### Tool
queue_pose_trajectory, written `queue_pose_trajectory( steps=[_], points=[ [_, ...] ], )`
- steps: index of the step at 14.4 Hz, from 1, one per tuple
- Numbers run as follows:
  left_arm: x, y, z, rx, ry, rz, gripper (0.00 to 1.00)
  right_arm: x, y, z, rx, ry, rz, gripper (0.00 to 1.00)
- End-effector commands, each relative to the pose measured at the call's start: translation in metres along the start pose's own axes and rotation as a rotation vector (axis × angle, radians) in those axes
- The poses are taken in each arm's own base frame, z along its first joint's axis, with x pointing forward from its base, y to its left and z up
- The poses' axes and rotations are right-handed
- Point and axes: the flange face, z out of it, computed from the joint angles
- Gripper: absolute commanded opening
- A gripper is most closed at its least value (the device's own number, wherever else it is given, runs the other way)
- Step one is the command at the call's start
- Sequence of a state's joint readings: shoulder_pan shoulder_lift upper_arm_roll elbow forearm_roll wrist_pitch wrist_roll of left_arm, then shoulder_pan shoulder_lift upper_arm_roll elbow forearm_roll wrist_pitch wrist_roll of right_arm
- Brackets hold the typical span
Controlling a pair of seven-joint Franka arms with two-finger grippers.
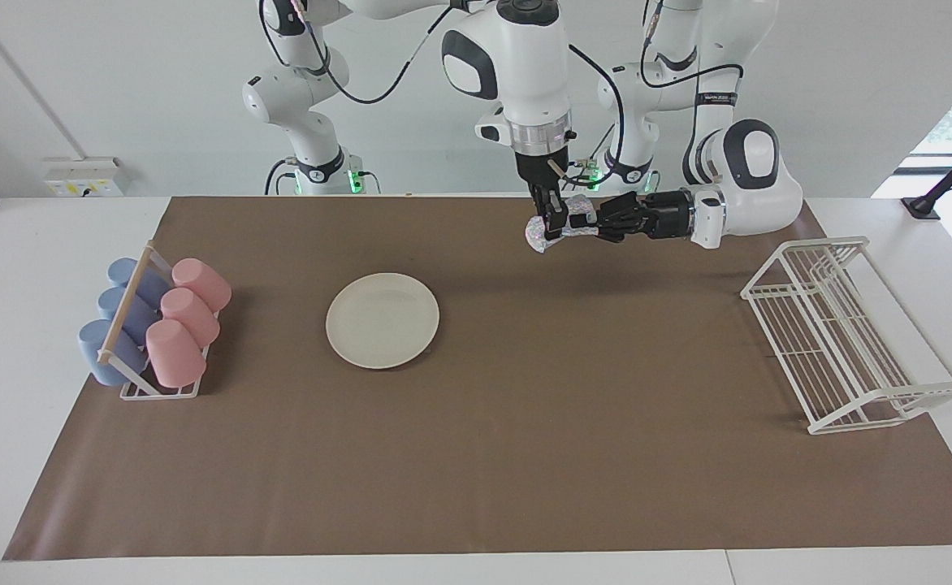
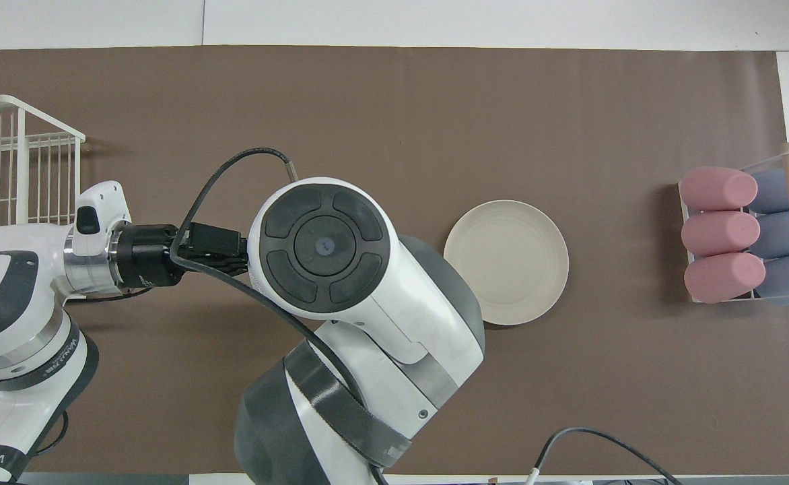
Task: Wipe plate with sponge
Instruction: 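Grasp the clear sponge from the left gripper with the right gripper, then carry the sponge to the plate with the right gripper while the left gripper withdraws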
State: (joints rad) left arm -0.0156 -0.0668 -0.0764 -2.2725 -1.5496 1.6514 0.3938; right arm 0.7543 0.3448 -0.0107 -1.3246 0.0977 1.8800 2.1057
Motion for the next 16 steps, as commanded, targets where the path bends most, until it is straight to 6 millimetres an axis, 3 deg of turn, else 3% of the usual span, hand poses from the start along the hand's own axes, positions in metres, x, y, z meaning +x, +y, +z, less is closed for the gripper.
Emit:
queue_pose_trajectory(
  steps=[1, 2, 3, 6, 10, 12, 16],
  points=[
    [-0.009, 0.000, -0.001, -0.016, 0.001, 0.013, 0.00, 0.006, 0.004, -0.002, 0.009, -0.002, 0.007, 0.00],
    [-0.009, 0.003, -0.001, -0.008, -0.002, 0.012, 0.82, 0.006, 0.004, -0.002, 0.010, 0.003, 0.005, 0.00],
    [-0.010, 0.003, -0.001, 0.002, -0.006, 0.007, 1.00, 0.007, 0.004, -0.002, 0.011, 0.006, 0.007, 0.00],
    [-0.011, 0.002, 0.000, 0.011, -0.011, 0.000, 1.00, 0.009, 0.006, 0.000, -0.007, 0.020, 0.007, 0.00],
    [-0.010, 0.002, -0.009, 0.056, -0.014, 0.010, 1.00, 0.029, 0.006, 0.005, -0.027, 0.049, 0.001, 0.00],
    [-0.006, 0.006, -0.021, 0.102, -0.007, 0.025, 1.00, 0.075, 0.018, 0.037, -0.045, 0.075, -0.124, 0.00],
    [0.005, 0.029, -0.042, 0.244, 0.007, 0.036, 1.00, 0.164, 0.028, 0.078, -0.047, 0.094, -0.137, 0.00]
  ],
)
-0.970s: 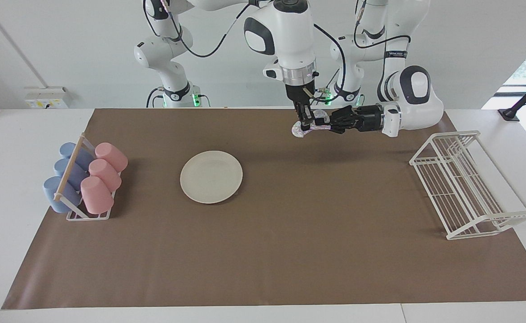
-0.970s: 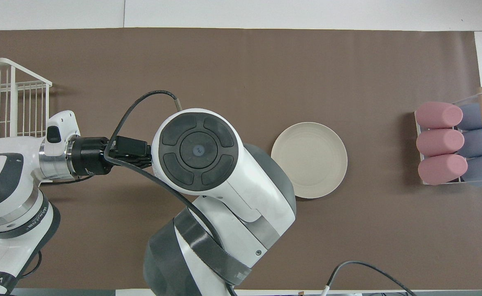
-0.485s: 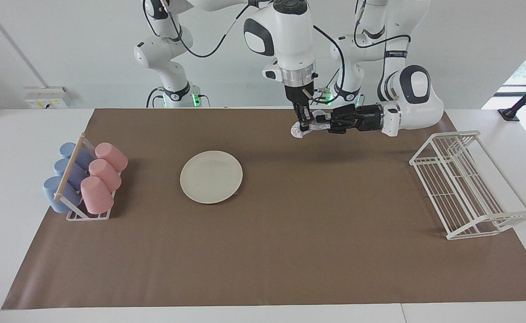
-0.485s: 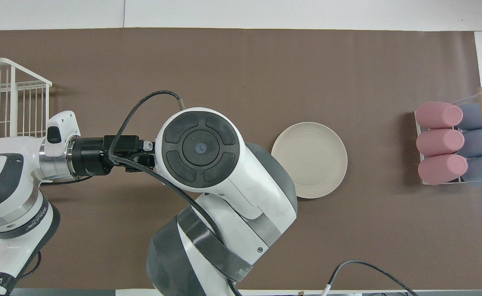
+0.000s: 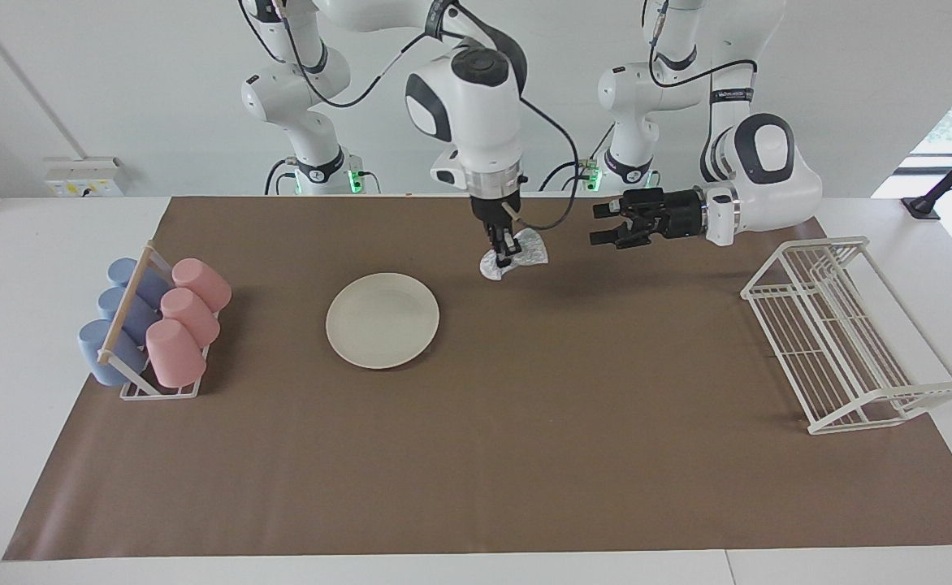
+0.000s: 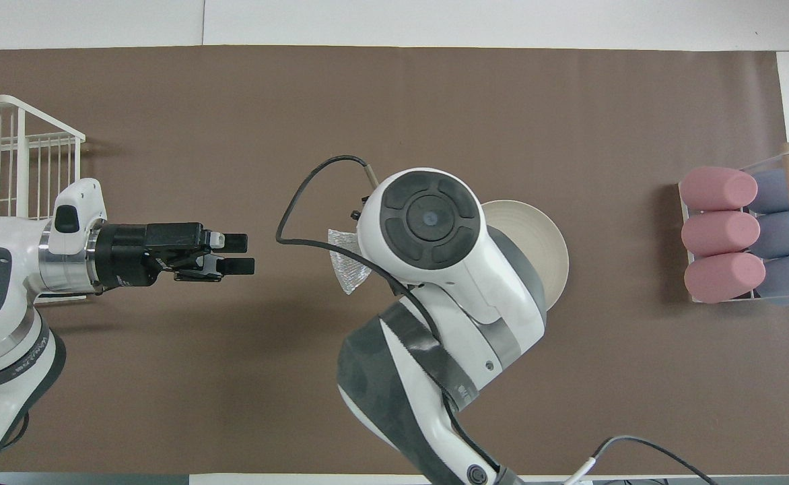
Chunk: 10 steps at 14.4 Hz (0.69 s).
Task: Wipe plate with sponge
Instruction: 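Carry the sponge to the plate with the right gripper while the left gripper withdraws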
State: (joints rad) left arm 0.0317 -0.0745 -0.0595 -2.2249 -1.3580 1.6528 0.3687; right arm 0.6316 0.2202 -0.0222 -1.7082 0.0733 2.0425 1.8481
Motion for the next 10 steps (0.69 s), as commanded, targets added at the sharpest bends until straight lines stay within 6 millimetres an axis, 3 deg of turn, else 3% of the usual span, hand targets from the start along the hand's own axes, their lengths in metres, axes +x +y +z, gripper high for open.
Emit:
queue_pose_trajectory(
  steps=[1, 3, 4, 7, 10],
  points=[
    [0.004, 0.027, -0.017, 0.148, 0.008, 0.008, 1.00, 0.078, 0.027, 0.023, 0.005, 0.021, -0.040, 0.00],
    [0.008, 0.043, -0.026, 0.265, 0.025, 0.010, 1.00, 0.128, 0.035, 0.042, -0.019, 0.031, -0.087, 0.00],
    [0.011, 0.054, -0.032, 0.347, 0.041, 0.005, 1.00, 0.141, 0.045, 0.053, -0.012, 0.030, -0.082, 0.00],
    [0.011, 0.075, -0.041, 0.579, 0.049, 0.020, 1.00, 0.145, 0.070, 0.097, 0.033, 0.018, -0.065, 0.00],
    [0.008, 0.089, -0.055, 0.770, 0.046, 0.055, 1.00, 0.125, 0.086, 0.134, -0.008, -0.013, -0.057, 0.00]
  ],
)
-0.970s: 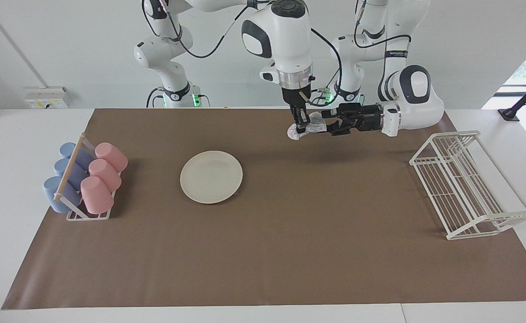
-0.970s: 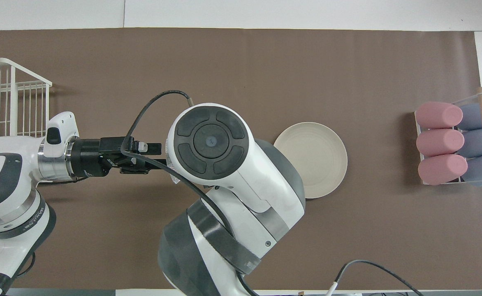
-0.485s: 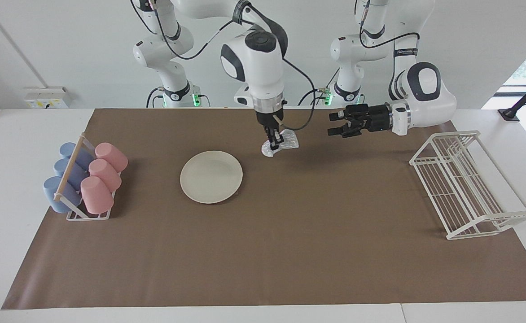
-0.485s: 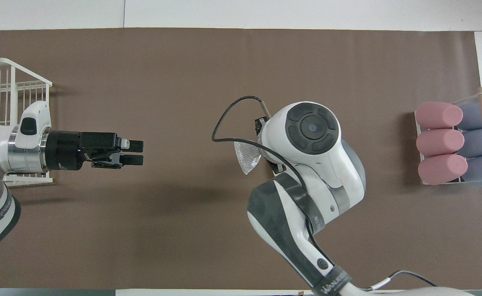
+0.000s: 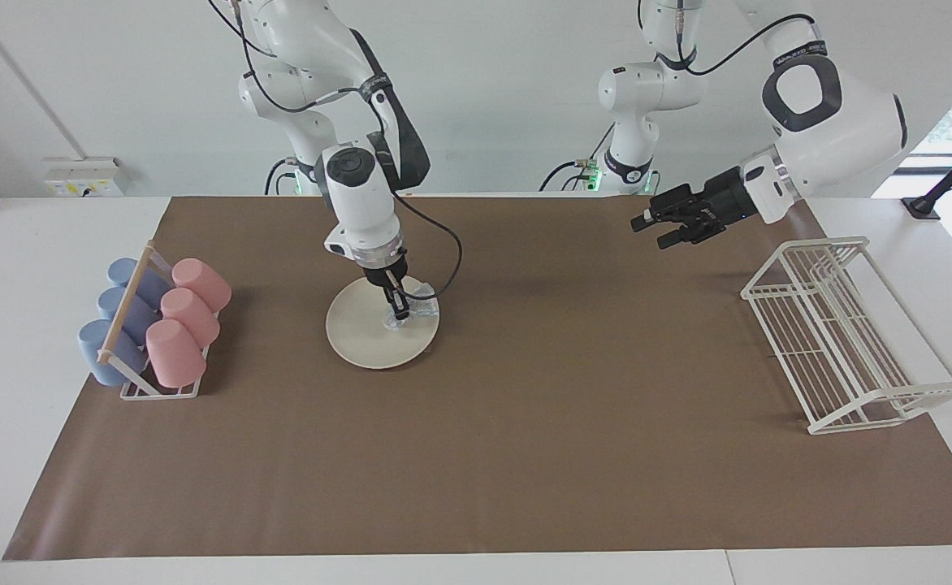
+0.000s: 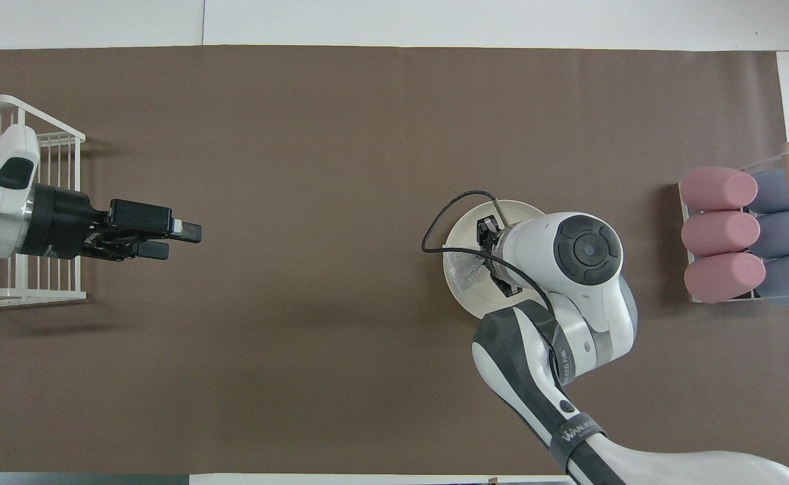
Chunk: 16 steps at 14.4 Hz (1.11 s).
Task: Wipe plate with sponge
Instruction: 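Carry the sponge to the plate with the right gripper while the left gripper withdraws, then rub the sponge around the plate surface with the right gripper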
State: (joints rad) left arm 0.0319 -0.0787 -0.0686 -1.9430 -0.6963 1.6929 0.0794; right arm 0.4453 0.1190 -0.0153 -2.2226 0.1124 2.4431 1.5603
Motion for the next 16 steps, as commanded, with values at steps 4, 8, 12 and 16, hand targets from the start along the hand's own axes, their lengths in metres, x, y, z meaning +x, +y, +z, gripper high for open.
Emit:
queue_pose_trajectory(
  steps=[4, 8, 12, 16],
  points=[
    [-0.006, 0.016, -0.030, 0.344, 0.024, 0.018, 1.00, 0.011, 0.012, 0.018, -0.016, -0.026, -0.011, 0.00],
    [-0.005, 0.016, -0.040, 0.409, 0.042, 0.017, 1.00, 0.081, 0.021, 0.021, -0.031, -0.019, -0.144, 0.00],
    [-0.003, 0.016, -0.047, 0.450, 0.056, 0.020, 1.00, 0.112, 0.026, 0.021, -0.030, -0.016, -0.198, 0.00],
    [-0.005, 0.019, -0.055, 0.538, 0.052, 0.037, 1.00, 0.071, 0.022, 0.023, -0.031, -0.020, -0.125, 0.00]
  ],
)
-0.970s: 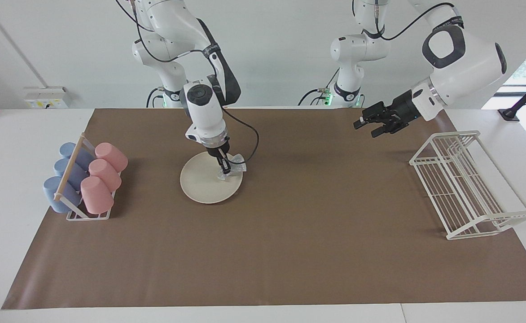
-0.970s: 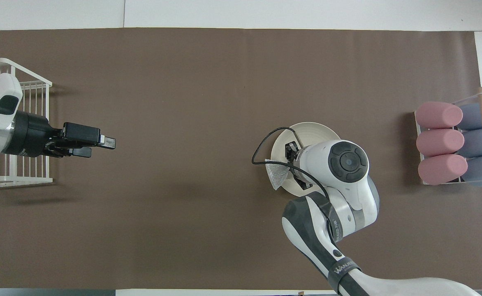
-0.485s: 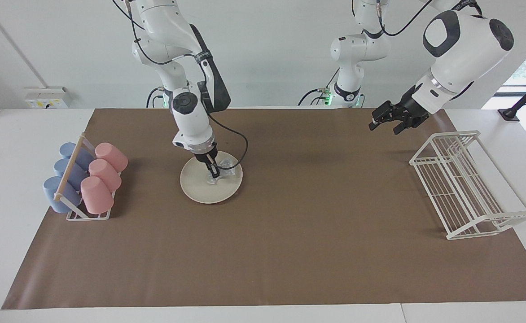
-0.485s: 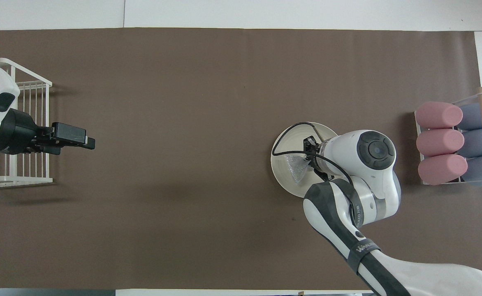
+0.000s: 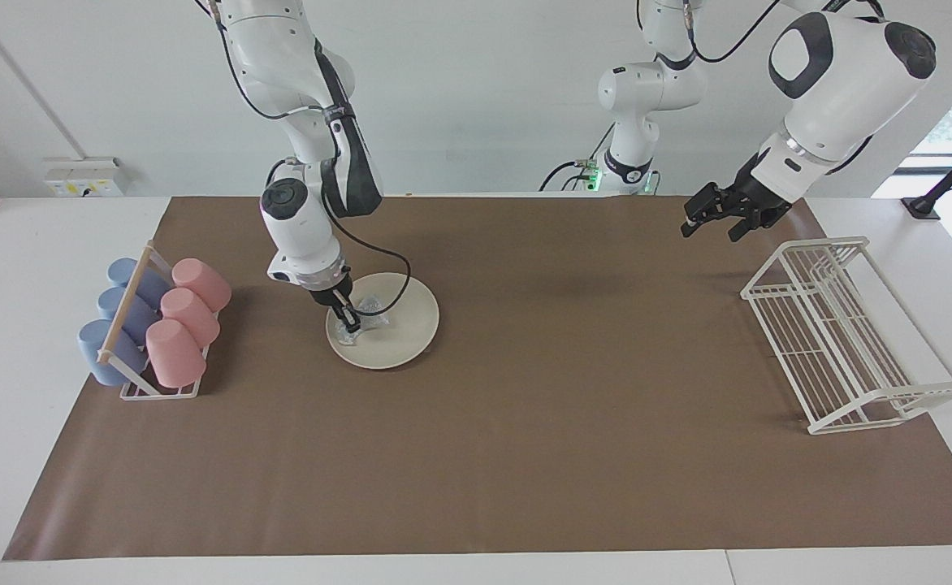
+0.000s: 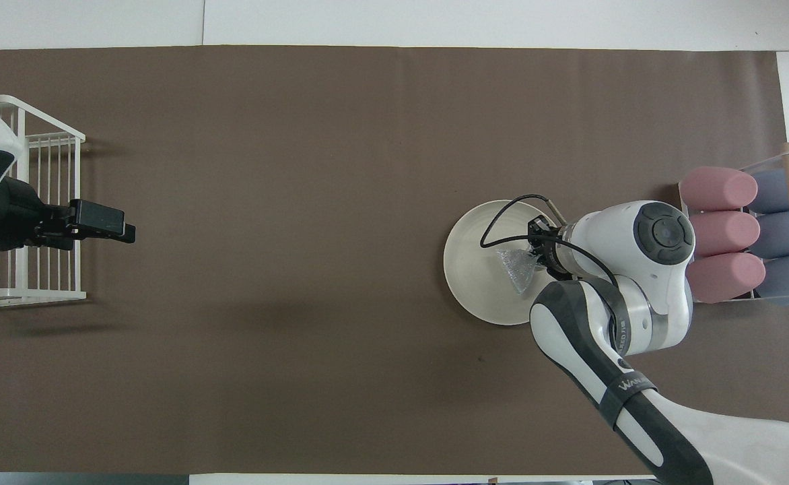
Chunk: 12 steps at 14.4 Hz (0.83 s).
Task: Wipe plate with sponge
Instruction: 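Rub the sponge around the plate surface with the right gripper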
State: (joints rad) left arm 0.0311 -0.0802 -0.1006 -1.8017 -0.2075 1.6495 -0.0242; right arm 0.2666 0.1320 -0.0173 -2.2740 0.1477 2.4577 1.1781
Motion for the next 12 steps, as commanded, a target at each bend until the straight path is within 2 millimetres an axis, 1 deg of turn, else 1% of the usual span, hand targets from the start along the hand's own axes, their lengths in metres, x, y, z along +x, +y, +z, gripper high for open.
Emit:
queue_pose_trajectory(
  steps=[1, 2, 3, 4, 7, 9, 10, 11, 12],
  points=[
    [-0.004, 0.004, -0.010, 0.058, -0.008, 0.002, 1.00, -0.047, -0.007, 0.007, 0.004, -0.013, 0.082, 0.00],
    [-0.004, 0.003, -0.011, 0.058, -0.007, 0.002, 1.00, -0.068, -0.014, 0.006, 0.029, -0.011, 0.128, 0.00],
    [-0.004, 0.004, -0.011, 0.059, -0.005, 0.002, 1.00, -0.082, -0.018, 0.005, 0.049, -0.009, 0.158, 0.00],
    [-0.004, 0.004, -0.011, 0.057, -0.002, 0.001, 1.00, -0.091, -0.019, 0.006, 0.050, -0.011, 0.186, 0.00],
    [-0.004, 0.005, -0.010, 0.056, 0.005, 0.000, 1.00, -0.093, -0.020, 0.006, 0.052, -0.013, 0.207, 0.00],
    [-0.004, 0.006, -0.009, 0.056, 0.003, -0.002, 1.00, -0.081, -0.018, 0.006, 0.054, -0.008, 0.163, 0.00],
    [-0.004, 0.007, -0.009, 0.056, 0.001, 0.001, 1.00, -0.068, -0.016, 0.006, 0.051, -0.005, 0.115, 0.00],
    [-0.004, 0.010, -0.009, 0.057, 0.002, 0.006, 1.00, -0.051, -0.013, 0.005, 0.050, 0.000, 0.069, 0.00],
    [-0.004, 0.010, -0.008, 0.056, 0.004, 0.007, 1.00, -0.027, -0.008, 0.003, 0.050, 0.006, 0.021, 0.00]
  ],
)
